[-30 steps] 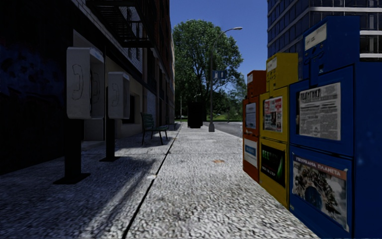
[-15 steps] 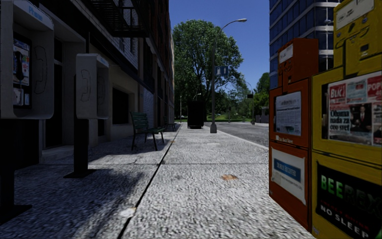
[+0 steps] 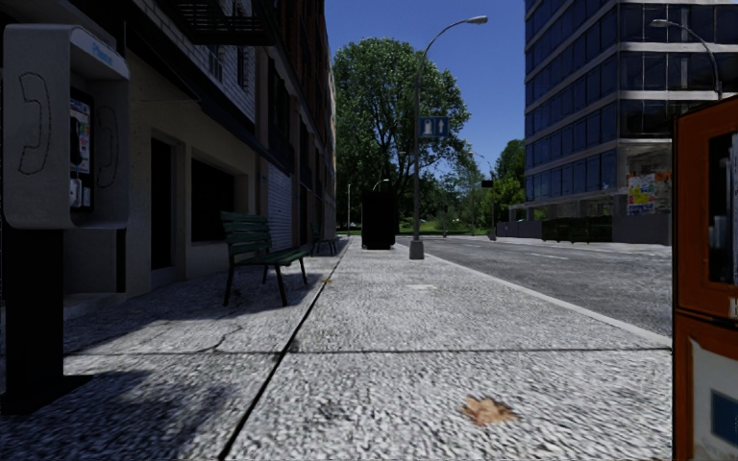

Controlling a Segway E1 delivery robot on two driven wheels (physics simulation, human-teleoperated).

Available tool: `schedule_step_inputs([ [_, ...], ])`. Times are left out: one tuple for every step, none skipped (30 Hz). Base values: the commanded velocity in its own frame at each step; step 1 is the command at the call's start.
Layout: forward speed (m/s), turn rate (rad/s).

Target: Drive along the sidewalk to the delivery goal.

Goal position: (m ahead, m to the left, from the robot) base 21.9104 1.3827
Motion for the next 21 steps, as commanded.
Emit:
schedule_step_inputs([
  [2.00,0.00],
  [2.00,0.00],
  [2.00,0.00],
  [2.00,0.00],
  [2.00,0.00],
  [2.00,0.00],
  [2.00,0.00],
  [2.00,0.00],
  [2.00,0.00],
  [2.00,0.00],
  [2.00,0.00],
  [2.00,0.00],
  [2.00,0.00],
  [2.00,0.00],
  [2.00,0.00],
  [2.00,0.00],
  [2.00,0.00],
  [2.00,0.00],
  [2.00,0.00],
  [2.00,0.00],
  [2.00,0.00],
])
